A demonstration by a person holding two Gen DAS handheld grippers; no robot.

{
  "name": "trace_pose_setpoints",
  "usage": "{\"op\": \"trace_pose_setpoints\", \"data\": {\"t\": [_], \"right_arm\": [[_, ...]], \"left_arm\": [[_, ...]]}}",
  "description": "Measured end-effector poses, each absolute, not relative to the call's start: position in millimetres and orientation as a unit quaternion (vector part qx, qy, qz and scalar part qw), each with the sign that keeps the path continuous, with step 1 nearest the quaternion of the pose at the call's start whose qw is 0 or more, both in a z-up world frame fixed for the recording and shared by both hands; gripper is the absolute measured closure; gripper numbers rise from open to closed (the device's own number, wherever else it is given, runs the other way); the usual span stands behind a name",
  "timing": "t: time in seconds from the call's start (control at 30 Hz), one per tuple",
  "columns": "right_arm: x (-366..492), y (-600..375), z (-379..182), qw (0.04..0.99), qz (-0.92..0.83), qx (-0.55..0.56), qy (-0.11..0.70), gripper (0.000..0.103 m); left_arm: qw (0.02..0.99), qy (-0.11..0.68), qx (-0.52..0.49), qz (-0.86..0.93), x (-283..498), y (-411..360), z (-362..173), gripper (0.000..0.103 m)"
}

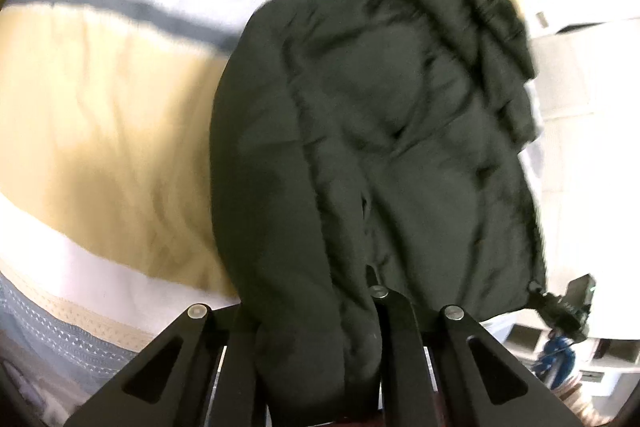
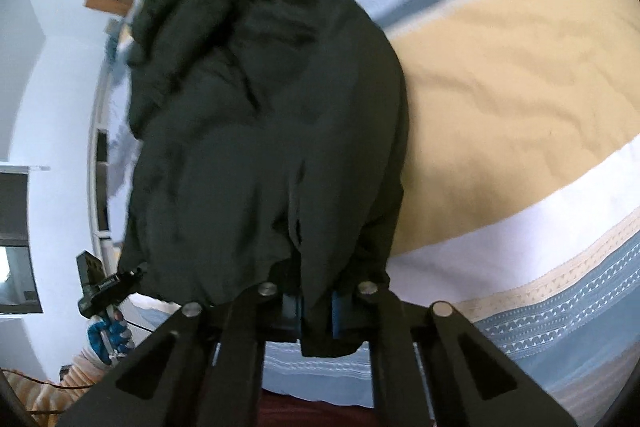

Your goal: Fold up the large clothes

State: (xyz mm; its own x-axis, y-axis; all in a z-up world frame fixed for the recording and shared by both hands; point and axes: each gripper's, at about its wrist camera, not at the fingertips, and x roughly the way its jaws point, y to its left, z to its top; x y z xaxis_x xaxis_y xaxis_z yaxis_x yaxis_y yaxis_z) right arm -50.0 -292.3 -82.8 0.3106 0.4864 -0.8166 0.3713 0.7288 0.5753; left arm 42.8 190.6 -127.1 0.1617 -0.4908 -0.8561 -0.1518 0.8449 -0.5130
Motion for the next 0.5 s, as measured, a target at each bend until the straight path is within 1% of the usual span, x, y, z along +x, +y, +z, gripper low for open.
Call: {"op": "trace_pose_setpoints", "data": {"t": [0.1, 0.4, 0.5], "right_arm": [[-40, -302, -58, 0.741, 0.042, 0.382, 0.55, 0.095], [13, -327, 19, 0.803, 0.053, 0.377, 0.459, 0.095], [39, -331, 36, 0.817, 0.053, 0.377, 0.433, 0.095]], "left_arm": [[0.736, 0.612, -0.258, -0.134, 63, 184, -100, 0.093], [0.784, 0.539, -0.25, -0.178, 117, 210, -14, 0.093], [0.796, 0.521, -0.253, -0.178, 143, 213, 3, 0.093]]}}
